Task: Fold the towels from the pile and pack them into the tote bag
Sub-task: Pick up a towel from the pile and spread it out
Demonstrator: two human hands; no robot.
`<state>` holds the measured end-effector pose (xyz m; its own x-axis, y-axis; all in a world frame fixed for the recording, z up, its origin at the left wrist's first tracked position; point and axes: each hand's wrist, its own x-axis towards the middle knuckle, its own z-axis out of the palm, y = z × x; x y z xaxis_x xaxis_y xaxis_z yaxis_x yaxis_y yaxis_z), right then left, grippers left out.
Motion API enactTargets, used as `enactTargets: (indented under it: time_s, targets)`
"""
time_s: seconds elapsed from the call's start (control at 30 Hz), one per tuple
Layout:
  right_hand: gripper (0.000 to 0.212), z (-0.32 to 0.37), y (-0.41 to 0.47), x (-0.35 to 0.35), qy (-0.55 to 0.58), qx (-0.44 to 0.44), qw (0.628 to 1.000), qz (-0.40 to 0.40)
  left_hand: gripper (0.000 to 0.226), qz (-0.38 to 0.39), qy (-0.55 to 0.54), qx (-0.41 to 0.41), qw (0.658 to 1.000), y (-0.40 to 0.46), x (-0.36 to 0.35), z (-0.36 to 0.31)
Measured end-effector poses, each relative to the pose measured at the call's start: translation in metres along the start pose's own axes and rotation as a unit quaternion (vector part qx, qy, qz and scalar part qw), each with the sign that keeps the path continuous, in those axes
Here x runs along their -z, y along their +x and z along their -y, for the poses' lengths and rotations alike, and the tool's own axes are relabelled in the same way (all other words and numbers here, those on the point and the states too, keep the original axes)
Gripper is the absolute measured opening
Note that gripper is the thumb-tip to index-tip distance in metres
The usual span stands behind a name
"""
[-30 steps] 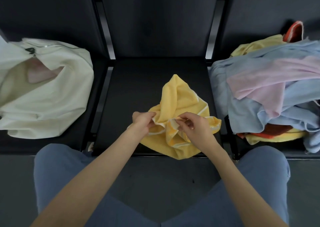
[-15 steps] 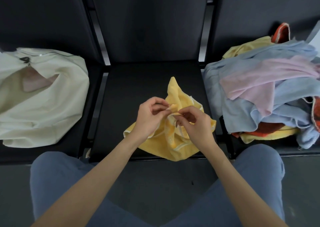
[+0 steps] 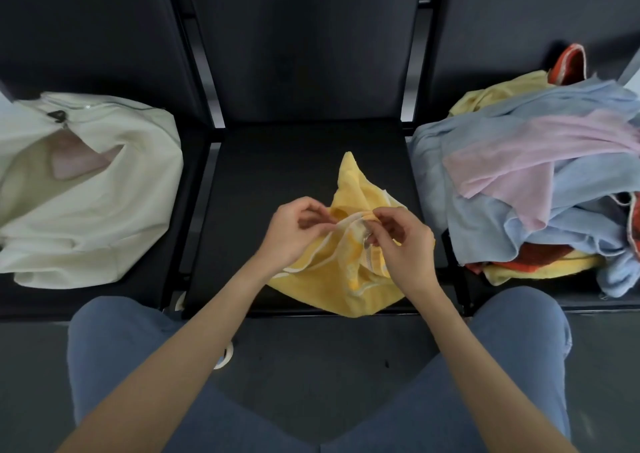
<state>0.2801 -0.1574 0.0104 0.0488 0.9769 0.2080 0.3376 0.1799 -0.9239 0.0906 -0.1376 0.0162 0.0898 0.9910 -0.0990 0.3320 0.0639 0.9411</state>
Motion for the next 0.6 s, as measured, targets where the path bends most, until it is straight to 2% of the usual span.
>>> enactTargets:
  time_s: [0.07,0.13,0.2,0.27,0.37,0.47,0.57,0.6]
  targets:
    - [0.011,-0.002,0.001,0.004,0.022,-0.034,0.999,-0.022,0.018,-0.046,0.055,0.037,0.997,0.000,0.019,0.025]
    - [0.011,-0.004,0.002,0.007,0.033,-0.052,0.997,-0.034,0.019,-0.107,0.098,0.106,0.984,-0.006,0.042,0.058]
    - [0.012,-0.006,0.003,0.009,0.033,-0.060,0.997,-0.039,0.021,-0.137,0.128,0.176,0.966,-0.015,0.061,0.088]
    - [0.013,-0.007,0.003,0.010,0.033,-0.069,0.996,-0.042,0.024,-0.131,0.144,0.244,0.950,-0.024,0.071,0.109]
    - [0.014,-0.006,0.004,0.009,0.035,-0.075,0.996,-0.044,0.023,-0.105,0.086,0.322,0.937,-0.031,0.070,0.117]
    - [0.011,-0.005,0.003,0.009,0.037,-0.075,0.995,-0.044,0.020,-0.100,0.060,0.331,0.936,-0.030,0.060,0.116]
    - [0.012,-0.003,0.000,0.013,0.030,-0.077,0.995,-0.048,0.006,-0.123,0.086,0.290,0.945,-0.031,0.045,0.111]
    - [0.012,0.000,-0.001,0.016,0.029,-0.077,0.995,-0.056,0.008,-0.136,0.103,0.273,0.947,-0.031,0.042,0.106]
